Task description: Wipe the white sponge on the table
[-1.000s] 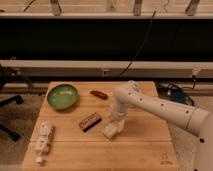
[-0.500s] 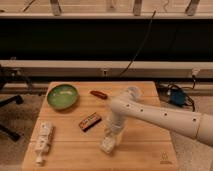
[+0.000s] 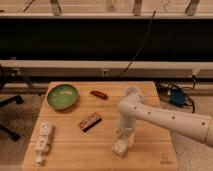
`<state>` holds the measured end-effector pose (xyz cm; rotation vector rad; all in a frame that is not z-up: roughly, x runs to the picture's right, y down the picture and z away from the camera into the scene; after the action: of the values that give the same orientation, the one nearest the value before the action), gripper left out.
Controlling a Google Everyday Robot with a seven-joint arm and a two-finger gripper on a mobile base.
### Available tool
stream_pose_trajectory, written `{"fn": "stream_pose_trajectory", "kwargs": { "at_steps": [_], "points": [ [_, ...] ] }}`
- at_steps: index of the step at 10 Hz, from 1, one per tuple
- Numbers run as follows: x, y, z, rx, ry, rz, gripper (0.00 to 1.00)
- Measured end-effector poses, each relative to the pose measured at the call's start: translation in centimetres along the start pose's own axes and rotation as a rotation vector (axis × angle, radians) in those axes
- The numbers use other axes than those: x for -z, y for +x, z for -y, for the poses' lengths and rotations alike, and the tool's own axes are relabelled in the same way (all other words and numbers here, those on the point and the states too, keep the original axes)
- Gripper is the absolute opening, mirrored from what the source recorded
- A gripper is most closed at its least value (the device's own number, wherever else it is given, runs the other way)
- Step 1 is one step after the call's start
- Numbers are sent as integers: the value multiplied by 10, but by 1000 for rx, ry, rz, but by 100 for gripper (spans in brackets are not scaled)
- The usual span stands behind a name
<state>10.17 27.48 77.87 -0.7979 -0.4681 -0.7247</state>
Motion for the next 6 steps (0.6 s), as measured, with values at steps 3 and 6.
{"fn": "stream_pose_trajectory", "kwargs": {
  "at_steps": [3, 6],
  "points": [
    [-2, 48, -2, -105, -14, -42, 0],
    [-4, 70, 12, -149, -12, -58, 0]
  ]
}}
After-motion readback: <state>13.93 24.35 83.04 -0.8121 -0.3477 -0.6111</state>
